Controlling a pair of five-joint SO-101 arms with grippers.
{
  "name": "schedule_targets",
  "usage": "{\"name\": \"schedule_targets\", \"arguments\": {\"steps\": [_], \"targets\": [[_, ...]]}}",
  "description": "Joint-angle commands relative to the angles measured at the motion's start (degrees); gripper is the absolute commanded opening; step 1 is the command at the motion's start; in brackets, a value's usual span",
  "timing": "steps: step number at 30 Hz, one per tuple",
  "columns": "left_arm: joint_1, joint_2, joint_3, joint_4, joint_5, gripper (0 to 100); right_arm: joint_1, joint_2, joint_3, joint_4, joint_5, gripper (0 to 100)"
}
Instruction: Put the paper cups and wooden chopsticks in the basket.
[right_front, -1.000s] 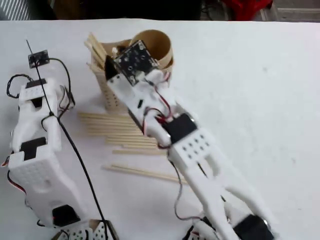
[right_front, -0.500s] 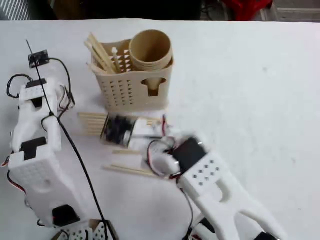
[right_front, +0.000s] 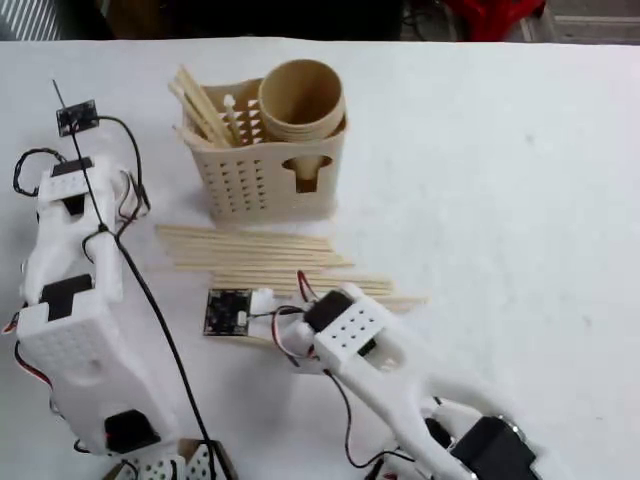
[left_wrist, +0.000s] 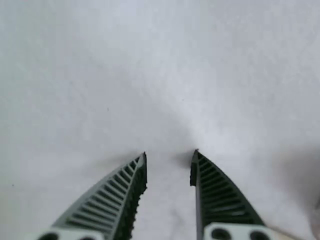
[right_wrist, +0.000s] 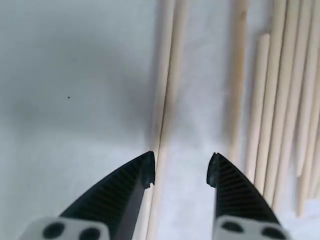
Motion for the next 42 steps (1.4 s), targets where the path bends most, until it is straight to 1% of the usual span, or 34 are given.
{"name": "schedule_targets", "arguments": {"steps": [1,8,11,15,17,20,23,25,29,32,38,42], "targets": [[0.7,-0.5,-0.5,-0.9,-0.2,16,-0.4,1.0,0.0,-1.0,0.4,17.6],[0.7,-0.5,-0.5,-0.9,-0.3,16,-0.4,6.8,-0.4,-1.5,-1.1,17.6],[0.7,-0.5,-0.5,-0.8,-0.3,16,0.0,10.0,-1.1,-3.2,-1.1,17.6],[0.7,-0.5,-0.5,-0.8,-0.3,16,3.1,11.3,-3.8,-3.0,-1.1,17.3],[0.7,-0.5,-0.5,-0.8,-0.3,16,5.0,11.1,-4.5,-3.1,-1.1,12.8],[0.7,-0.5,-0.5,-0.8,-0.3,16,5.9,11.5,-4.7,-3.5,-1.1,1.3],[0.7,-0.5,-0.5,-0.8,-0.3,16,5.8,11.5,-4.5,-3.4,-1.1,3.4],[0.7,-0.5,-0.5,-0.8,-0.3,16,5.9,11.0,-4.5,-3.4,-1.2,1.5],[0.7,-0.5,-0.5,-0.8,-0.3,16,6.2,10.6,-4.7,-3.1,-3.1,1.6],[0.7,-0.5,-0.5,-0.8,-0.3,16,7.7,6.3,-4.7,-2.2,-4.4,1.6],[0.7,-0.5,-0.5,-0.8,-0.3,16,16.1,-9.3,-3.7,-1.5,-10.5,1.6],[0.7,-0.5,-0.5,-0.8,-0.3,16,16.9,-16.7,-0.7,-1.6,-13.8,1.6]]}}
